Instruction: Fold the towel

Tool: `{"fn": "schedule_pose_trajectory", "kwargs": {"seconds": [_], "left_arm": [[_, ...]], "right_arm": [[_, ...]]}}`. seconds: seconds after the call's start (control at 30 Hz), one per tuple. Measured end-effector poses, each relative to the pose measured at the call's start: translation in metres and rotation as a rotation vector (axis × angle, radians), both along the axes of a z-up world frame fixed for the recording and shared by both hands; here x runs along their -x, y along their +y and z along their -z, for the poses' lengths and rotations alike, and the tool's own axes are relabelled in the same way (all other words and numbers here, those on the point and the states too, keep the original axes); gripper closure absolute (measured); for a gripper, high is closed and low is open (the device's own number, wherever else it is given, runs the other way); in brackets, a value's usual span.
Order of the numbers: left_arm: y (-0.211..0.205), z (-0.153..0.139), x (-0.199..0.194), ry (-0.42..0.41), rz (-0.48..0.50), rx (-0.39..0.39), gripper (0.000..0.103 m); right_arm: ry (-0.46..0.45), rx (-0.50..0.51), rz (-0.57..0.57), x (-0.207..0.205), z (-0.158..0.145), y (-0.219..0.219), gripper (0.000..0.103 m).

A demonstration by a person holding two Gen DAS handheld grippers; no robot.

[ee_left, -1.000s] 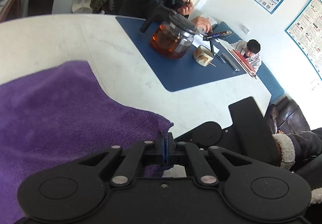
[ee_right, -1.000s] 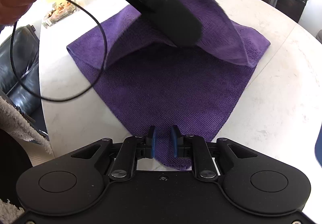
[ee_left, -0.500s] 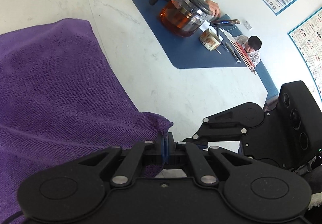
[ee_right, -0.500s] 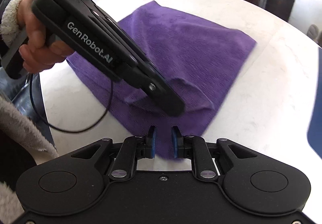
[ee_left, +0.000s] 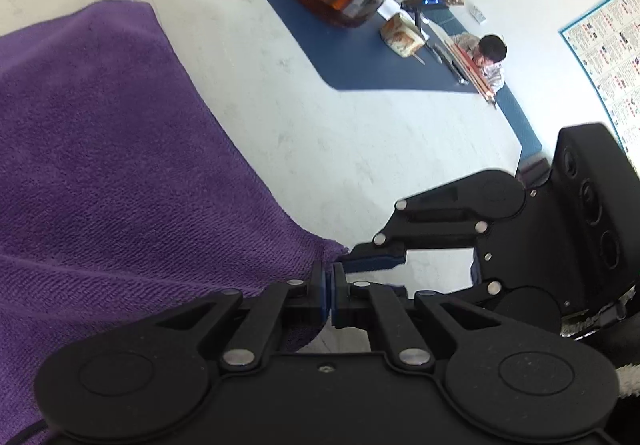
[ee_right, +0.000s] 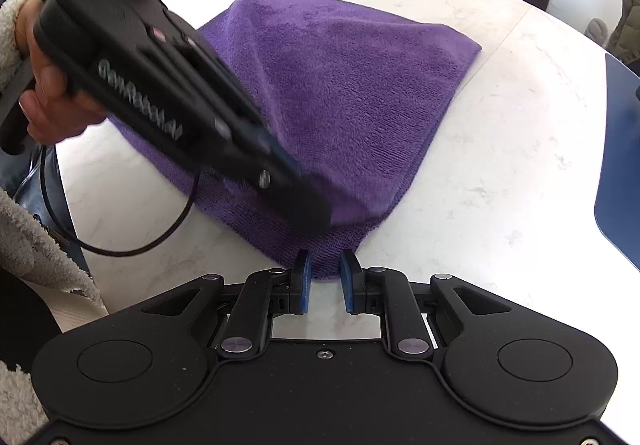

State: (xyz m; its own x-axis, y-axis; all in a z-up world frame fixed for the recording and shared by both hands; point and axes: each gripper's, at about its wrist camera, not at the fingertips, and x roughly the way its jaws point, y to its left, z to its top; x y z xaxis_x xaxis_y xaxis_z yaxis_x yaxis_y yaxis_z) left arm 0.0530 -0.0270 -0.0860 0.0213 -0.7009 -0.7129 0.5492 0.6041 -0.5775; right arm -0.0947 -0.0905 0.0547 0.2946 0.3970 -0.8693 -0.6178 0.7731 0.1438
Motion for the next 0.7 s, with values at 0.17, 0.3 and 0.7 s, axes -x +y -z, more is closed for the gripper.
{"fn": "schedule_pose_trajectory", "kwargs": {"seconds": [0.17, 0.3, 0.7], "left_arm": [[0.002, 0.006, -0.001, 0.019, -0.001, -0.009, 0.101], [0.000, 0.009, 0.002, 0.018, 0.008, -0.026, 0.100], [-0.013, 0.007, 0.009, -0.026, 0.014, -0.038, 0.100]], "right_arm": [[-0.005, 0.003, 0.001, -0.001, 0.000, -0.001, 0.088], [-0.002, 0.018, 0.001, 0.003, 0.001, -0.009, 0.088], [-0.049, 0.051, 0.061, -0.009, -0.006, -0.024, 0.088]]}}
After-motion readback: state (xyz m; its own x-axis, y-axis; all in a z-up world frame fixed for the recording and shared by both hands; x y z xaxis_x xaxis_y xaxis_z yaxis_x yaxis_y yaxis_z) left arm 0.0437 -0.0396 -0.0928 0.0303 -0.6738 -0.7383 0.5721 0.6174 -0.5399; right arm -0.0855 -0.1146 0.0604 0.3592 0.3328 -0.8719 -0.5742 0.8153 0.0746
